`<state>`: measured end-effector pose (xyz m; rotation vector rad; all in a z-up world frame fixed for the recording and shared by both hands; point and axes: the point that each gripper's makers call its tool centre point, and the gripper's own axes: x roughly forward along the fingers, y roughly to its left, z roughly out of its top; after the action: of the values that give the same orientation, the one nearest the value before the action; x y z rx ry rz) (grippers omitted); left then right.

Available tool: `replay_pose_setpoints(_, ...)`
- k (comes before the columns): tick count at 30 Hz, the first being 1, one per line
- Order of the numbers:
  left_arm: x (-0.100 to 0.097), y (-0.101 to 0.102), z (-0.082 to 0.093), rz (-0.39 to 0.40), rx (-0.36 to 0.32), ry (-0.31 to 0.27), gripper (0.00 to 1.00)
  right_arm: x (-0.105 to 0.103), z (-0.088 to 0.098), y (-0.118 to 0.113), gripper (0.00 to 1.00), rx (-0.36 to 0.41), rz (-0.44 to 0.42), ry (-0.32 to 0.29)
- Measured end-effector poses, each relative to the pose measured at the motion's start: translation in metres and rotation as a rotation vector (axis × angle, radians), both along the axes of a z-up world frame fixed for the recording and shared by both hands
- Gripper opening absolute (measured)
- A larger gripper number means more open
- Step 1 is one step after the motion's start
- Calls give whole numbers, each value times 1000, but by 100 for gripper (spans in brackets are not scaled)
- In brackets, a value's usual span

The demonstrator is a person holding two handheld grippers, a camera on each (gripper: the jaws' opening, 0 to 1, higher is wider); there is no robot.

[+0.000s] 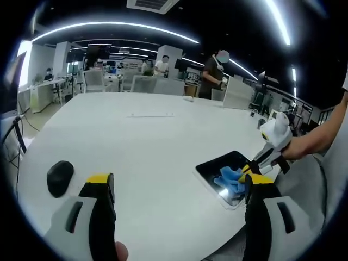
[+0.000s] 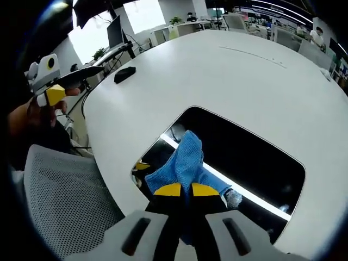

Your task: Wipe the mirror surface with the cleaning cloth until all visible marks leave the cleaned area.

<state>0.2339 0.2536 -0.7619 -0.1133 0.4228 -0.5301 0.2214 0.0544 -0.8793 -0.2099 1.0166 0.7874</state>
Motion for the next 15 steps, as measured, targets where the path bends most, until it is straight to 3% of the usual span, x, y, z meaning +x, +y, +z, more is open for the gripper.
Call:
replay_pose_setpoints(9, -1, 4, -1, 0, 16, 8, 99, 0, 1, 7, 0, 20, -14, 10)
replay_pose_setpoints(15, 1, 2, 3, -4, 22, 7, 99, -3, 1, 25, 0, 37, -6, 8)
